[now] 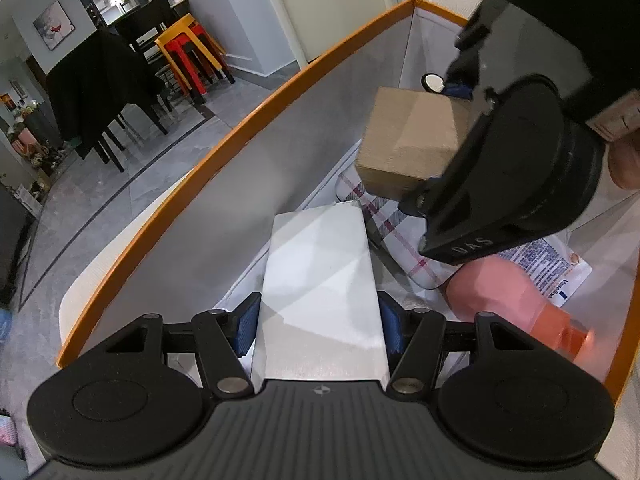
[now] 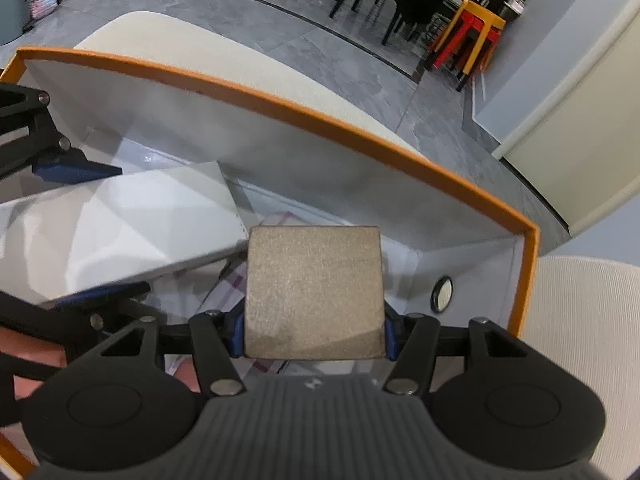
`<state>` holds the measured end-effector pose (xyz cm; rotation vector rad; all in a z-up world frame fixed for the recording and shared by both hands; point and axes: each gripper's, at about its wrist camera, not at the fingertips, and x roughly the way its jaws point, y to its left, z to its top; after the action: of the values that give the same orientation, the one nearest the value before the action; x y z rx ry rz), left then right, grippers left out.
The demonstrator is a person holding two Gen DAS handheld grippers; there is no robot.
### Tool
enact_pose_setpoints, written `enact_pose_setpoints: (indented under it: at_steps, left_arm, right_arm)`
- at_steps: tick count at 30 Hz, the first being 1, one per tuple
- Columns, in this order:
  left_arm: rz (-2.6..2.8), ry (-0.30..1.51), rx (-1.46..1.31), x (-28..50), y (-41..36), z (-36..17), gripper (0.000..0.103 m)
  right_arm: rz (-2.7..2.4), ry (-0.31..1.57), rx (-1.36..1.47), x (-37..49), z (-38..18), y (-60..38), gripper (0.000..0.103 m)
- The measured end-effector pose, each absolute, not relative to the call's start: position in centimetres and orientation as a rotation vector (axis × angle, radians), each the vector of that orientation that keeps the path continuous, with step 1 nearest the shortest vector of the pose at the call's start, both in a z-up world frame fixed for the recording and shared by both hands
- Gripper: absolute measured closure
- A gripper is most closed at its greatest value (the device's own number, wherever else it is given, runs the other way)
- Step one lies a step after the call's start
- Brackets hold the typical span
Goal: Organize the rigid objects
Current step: 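Lower the white box and brown cube into the shoebox and open both tools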
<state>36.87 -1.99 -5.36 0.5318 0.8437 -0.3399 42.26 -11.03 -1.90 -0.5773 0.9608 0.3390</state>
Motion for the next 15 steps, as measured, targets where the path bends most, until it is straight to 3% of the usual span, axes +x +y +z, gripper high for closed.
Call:
enact_pose_setpoints:
  at_steps: [2,6,9,15]
  left_arm:
    - [-0.326,0.849,0.541,37.0,-2.3,-5.5,0.031]
    - [-0.328,0.840,0.580,36.5,-2.9,-5.5,0.026]
    - [-0.333,0.831,0.583,36.2,-3.1,-5.2,0.020]
    - [-0.340,0.817,0.587,35.6,-3.1,-4.4,0.020]
  right_arm:
    - [0.343,0.956,-0.584,42.5,-1.9,-10.9,0.045]
    - [0.311,0.935,-0.630,42.7,-2.0,-10.4,0.032]
    - [0.310,0.939,-0.631,42.9,-2.0,-10.5,0.032]
    - [0.306,0.946,-0.664,42.3,-2.0,-10.4,0.032]
